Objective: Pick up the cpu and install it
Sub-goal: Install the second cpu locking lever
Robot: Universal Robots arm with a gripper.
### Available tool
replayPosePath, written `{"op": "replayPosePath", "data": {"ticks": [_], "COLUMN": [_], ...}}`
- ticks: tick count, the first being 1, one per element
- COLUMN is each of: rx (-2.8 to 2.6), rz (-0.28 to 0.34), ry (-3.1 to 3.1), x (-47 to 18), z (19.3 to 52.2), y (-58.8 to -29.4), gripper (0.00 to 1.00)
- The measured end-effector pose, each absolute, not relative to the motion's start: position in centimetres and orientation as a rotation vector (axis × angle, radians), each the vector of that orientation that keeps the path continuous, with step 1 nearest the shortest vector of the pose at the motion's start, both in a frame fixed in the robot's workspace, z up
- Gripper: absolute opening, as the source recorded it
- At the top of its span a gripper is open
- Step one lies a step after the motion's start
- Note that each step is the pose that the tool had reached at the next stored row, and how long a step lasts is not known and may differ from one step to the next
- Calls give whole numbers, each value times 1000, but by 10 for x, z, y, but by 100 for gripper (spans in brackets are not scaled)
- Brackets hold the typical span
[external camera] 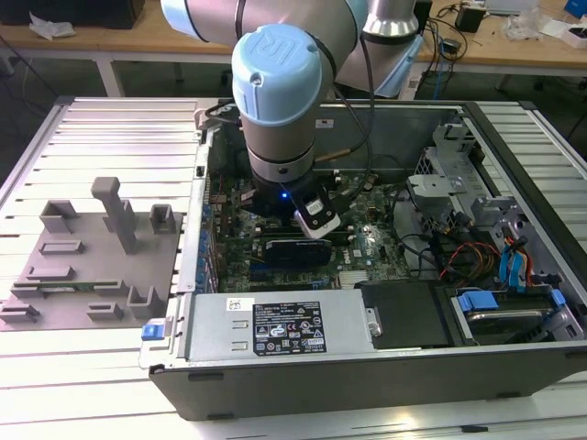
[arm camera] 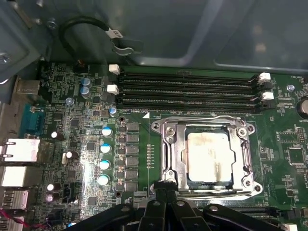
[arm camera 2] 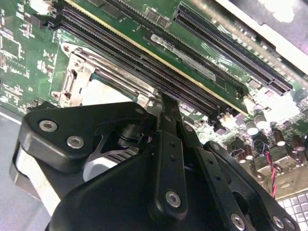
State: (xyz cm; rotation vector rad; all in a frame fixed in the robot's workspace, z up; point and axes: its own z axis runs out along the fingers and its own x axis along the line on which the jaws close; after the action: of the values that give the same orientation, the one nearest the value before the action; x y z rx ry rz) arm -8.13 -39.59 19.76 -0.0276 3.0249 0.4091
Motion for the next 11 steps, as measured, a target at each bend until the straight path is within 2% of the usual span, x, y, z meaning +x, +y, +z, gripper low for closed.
{"op": "replayPosePath", "data": {"ticks": [11], "rx": [-28], "rz": [409], "ry": [3025], "x": [-85], "z": [197], "y": [-391], "gripper": [11]}}
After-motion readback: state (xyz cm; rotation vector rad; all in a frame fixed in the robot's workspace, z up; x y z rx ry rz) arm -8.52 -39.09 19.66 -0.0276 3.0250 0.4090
